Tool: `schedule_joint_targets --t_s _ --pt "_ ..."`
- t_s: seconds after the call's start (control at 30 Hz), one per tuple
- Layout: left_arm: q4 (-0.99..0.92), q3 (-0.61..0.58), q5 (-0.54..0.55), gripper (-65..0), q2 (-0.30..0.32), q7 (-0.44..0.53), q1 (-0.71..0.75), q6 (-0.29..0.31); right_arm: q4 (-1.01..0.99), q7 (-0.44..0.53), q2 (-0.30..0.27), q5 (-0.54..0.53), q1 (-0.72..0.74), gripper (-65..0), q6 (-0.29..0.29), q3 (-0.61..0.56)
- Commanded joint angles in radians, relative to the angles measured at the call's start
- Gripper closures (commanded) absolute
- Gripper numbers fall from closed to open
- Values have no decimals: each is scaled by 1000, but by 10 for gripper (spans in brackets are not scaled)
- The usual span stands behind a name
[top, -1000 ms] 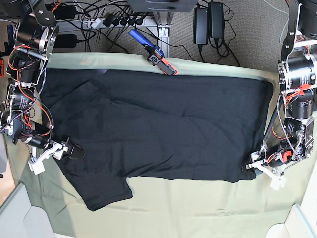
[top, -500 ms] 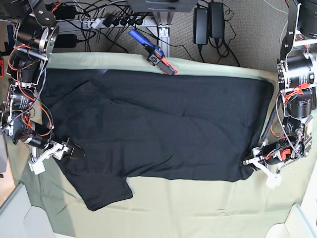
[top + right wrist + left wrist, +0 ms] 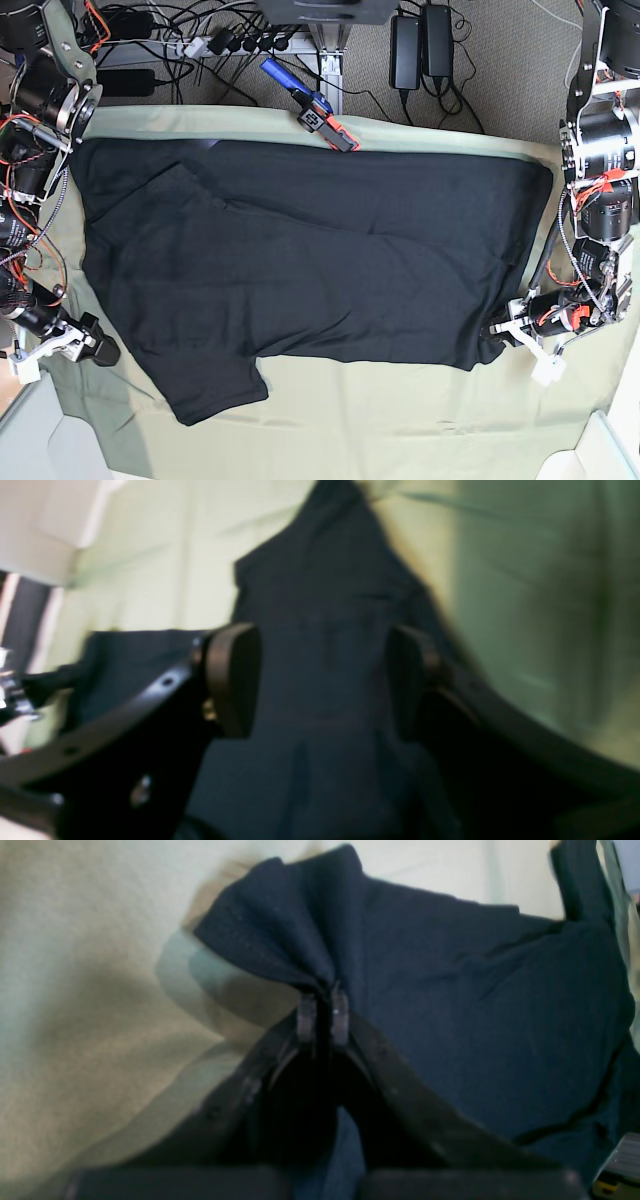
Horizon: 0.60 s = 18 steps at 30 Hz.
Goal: Fold the T-shirt properly
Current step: 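Fold the grasped edge over toward the shirt's middle with both grippers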
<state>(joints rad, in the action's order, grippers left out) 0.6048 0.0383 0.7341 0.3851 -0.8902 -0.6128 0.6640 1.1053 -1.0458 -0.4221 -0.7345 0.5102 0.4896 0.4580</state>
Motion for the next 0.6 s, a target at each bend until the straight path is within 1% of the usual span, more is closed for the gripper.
schedule_joint_targets --t_s 0.0,0.13,0.27,0.43,0.57 --pt "19 1 18 0 14 8 -35 34 -5 31 -28 -1 35 -395 47 5" --pt "19 1 18 0 14 6 -34 34 -110 98 -66 55 47 -395 38 5" --pt "19 1 17 0 14 6 -34 34 -241 176 -102 73 46 -395 38 5" --pt "19 1 24 0 14 5 -34 34 -362 225 -95 122 46 -395 39 3" --pt "19 1 54 0 13 -2 -35 34 -378 230 -78 121 47 -394 39 -4"
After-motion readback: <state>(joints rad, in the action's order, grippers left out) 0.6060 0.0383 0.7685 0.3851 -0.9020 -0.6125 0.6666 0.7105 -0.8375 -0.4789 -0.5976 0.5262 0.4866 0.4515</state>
